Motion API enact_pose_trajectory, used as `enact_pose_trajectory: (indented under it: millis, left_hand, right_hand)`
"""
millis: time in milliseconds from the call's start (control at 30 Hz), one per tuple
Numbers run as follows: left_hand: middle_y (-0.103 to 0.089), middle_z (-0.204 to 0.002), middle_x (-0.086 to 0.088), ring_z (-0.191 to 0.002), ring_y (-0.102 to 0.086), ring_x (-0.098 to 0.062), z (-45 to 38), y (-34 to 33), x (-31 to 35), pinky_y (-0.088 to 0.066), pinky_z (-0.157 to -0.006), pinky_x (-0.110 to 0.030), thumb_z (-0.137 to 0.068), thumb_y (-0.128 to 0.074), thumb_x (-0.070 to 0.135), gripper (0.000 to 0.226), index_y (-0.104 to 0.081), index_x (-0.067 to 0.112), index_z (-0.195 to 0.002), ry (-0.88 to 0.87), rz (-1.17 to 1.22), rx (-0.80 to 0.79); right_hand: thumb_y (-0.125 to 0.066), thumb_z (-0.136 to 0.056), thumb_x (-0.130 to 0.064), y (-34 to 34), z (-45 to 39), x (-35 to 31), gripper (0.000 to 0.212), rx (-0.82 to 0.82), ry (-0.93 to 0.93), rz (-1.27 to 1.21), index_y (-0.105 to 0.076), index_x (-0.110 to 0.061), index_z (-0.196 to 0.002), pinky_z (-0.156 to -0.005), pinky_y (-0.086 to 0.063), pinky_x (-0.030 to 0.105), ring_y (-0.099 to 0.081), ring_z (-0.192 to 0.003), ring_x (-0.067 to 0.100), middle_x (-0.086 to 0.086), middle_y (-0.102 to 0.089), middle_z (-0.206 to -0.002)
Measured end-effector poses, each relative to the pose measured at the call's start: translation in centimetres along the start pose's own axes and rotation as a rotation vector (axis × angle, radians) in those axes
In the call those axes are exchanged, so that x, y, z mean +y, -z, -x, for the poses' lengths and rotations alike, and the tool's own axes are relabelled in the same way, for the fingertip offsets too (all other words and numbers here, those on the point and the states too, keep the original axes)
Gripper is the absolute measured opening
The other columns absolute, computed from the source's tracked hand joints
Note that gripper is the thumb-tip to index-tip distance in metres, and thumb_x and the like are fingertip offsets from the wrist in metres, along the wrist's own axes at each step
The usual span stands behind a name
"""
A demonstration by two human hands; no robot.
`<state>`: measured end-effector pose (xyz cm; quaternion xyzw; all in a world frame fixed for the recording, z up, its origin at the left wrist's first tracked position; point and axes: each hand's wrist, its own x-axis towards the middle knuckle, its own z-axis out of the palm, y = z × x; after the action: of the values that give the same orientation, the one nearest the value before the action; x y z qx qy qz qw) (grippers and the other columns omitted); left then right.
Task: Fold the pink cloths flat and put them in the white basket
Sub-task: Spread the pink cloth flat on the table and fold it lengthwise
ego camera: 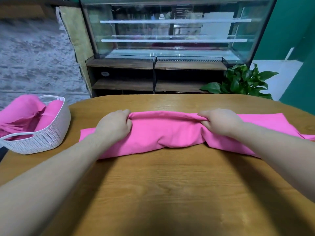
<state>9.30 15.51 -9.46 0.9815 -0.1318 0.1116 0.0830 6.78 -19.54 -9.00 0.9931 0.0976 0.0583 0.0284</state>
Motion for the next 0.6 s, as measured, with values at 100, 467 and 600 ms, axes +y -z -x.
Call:
enact_pose_trajectory:
  millis: [100,467,600]
  left_hand:
    - [-0.064,-0.092,-0.007,-0.088,-0.060,-0.032,-0.6,-0.9,-0.8,-0.046,-0.069,-0.040,-0.100,-0.040,0.033,0.018,-0.046,0.022,-0.089,-0.026,-0.041,0.037]
    - [-0.067,-0.101,0.001,-0.089,-0.061,-0.024,0.1,-3.7,-2.9,-0.048,-0.067,-0.033,-0.091,-0.052,0.036,0.022,-0.056,0.027,-0.110,0.042,0.003,-0.108]
    - [-0.065,-0.107,0.005,-0.096,-0.061,-0.021,0.2,-3.1,-4.6,-0.047,-0.073,-0.034,-0.089,-0.052,0.037,0.024,-0.057,0.031,-0.112,0.115,-0.043,-0.112]
  right_hand:
    - [-0.040,-0.100,-0.041,0.2,-1.3,0.6,0.028,-0.023,0.015,0.047,-0.056,-0.037,-0.123,-0.066,-0.045,0.033,-0.063,-0.099,0.029,0.001,-0.069,-0.110]
    - [-0.056,-0.091,-0.026,-3.1,-4.1,1.3,0.030,-0.131,-0.022,-0.217,-0.062,-0.029,-0.120,-0.090,-0.045,0.036,-0.055,-0.113,0.028,0.002,-0.063,-0.118]
    - [-0.059,-0.090,-0.040,-1.8,-5.2,0.1,0.030,-0.090,0.028,-0.147,-0.063,-0.036,-0.120,-0.096,-0.039,0.041,-0.046,-0.112,0.021,-0.009,-0.055,-0.107]
